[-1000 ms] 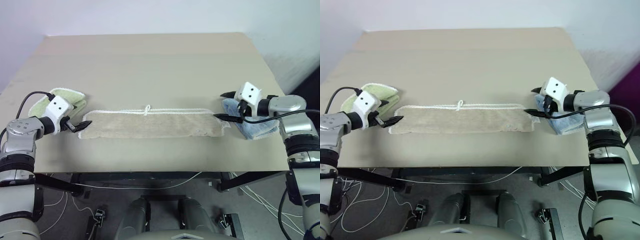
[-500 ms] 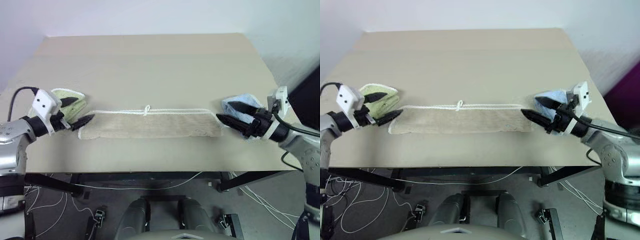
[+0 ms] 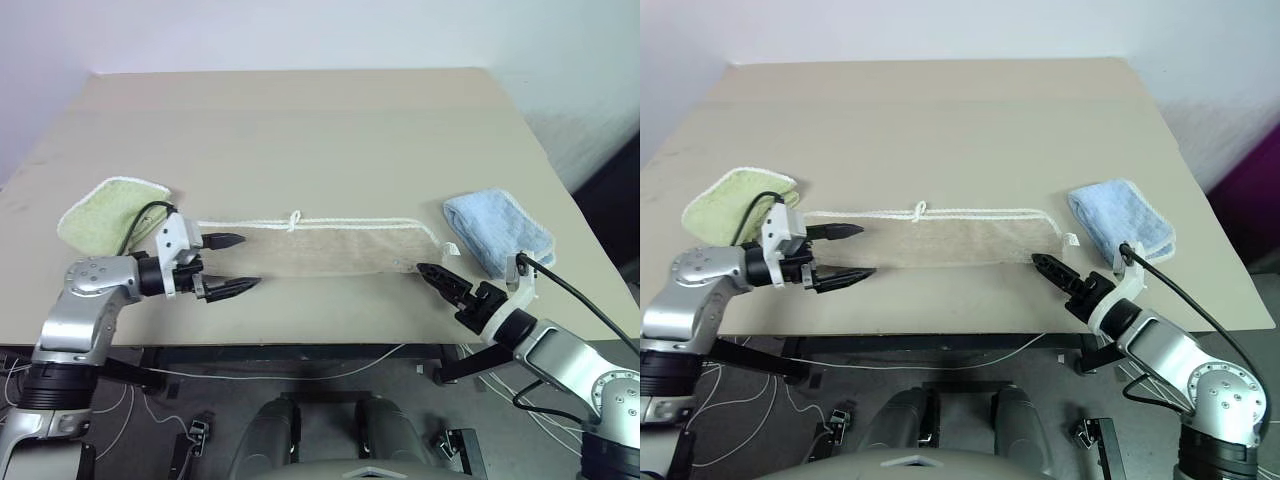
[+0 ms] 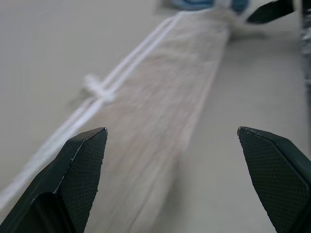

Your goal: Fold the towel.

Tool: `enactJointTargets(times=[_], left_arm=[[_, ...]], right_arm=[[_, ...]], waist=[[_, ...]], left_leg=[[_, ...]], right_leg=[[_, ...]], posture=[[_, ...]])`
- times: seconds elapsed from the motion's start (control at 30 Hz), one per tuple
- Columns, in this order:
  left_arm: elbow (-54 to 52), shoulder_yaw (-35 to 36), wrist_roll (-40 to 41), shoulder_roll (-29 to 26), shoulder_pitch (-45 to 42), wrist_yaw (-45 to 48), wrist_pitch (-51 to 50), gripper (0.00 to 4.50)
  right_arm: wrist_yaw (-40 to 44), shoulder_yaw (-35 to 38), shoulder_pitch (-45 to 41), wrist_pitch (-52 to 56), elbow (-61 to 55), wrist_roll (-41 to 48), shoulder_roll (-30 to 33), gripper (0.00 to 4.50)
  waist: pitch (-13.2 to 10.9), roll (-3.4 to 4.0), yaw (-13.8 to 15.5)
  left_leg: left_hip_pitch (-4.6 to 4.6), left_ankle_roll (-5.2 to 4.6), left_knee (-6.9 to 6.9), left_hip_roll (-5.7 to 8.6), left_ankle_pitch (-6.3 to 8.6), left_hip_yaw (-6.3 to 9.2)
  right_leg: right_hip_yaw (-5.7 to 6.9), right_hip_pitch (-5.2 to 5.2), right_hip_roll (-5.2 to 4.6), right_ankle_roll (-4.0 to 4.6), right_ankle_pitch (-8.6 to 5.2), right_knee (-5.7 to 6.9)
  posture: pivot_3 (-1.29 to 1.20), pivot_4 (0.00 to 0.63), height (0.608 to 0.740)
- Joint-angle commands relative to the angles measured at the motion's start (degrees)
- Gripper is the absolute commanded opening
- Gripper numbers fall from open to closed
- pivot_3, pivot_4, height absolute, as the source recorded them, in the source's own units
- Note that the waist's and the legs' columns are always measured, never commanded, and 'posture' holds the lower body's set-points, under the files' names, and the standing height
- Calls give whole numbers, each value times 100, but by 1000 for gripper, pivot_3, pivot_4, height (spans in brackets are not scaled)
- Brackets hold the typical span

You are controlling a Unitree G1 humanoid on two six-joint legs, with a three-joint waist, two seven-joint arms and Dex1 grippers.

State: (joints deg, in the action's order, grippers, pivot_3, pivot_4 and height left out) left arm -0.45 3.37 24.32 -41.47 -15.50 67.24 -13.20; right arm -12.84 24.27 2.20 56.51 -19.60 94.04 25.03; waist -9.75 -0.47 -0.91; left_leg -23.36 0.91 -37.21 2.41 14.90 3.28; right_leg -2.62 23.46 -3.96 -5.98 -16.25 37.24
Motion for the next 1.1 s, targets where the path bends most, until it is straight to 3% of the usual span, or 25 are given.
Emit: enactJointTargets(times=[0.03, 0.47, 0.57, 0.93, 1.1], left_arm=[[-168, 2, 58, 33, -62, -16, -27, 4500], [-489, -3, 104, 225, 38, -161, -138, 4500], [-553, 33, 111, 211, 113, -188, -138, 4500], [-511, 4, 90, 254, 159, -257, -74, 4500], [-450, -3, 66, 289, 125, -249, -48, 4500]], right_arm=[[-715, -109, -121, -453, 133, 542, -145, 4464], [-1688, -551, -956, -1423, 951, 449, -827, 4464], [-1768, -550, -1007, -1520, 985, 393, -897, 3901], [-1801, -487, -1016, -1666, 921, 347, -878, 25], [-1666, -286, -955, -1686, 804, 233, -623, 25]], waist=[[0, -1, -1], [11, -14, -33], [11, -14, -26], [12, -15, -13], [13, -16, 4]], left_leg=[[0, 0, 0, -2, 0, 0], [9, -1, -3, -13, 0, -4], [9, -1, -3, -13, 0, -4], [9, -1, -3, -13, 0, -5], [9, -1, -4, -11, 0, -5]], right_leg=[[0, -1, 4, 0, 0, 0], [-2, -7, 28, 0, 0, 2], [-3, -7, 28, 0, 0, 1], [-5, -9, 27, 0, 0, 0], [-4, -10, 25, 0, 0, -1]], posture=[[0, 150, 740], [0, 150, 740], [0, 150, 740], [0, 150, 740], [0, 150, 740]])
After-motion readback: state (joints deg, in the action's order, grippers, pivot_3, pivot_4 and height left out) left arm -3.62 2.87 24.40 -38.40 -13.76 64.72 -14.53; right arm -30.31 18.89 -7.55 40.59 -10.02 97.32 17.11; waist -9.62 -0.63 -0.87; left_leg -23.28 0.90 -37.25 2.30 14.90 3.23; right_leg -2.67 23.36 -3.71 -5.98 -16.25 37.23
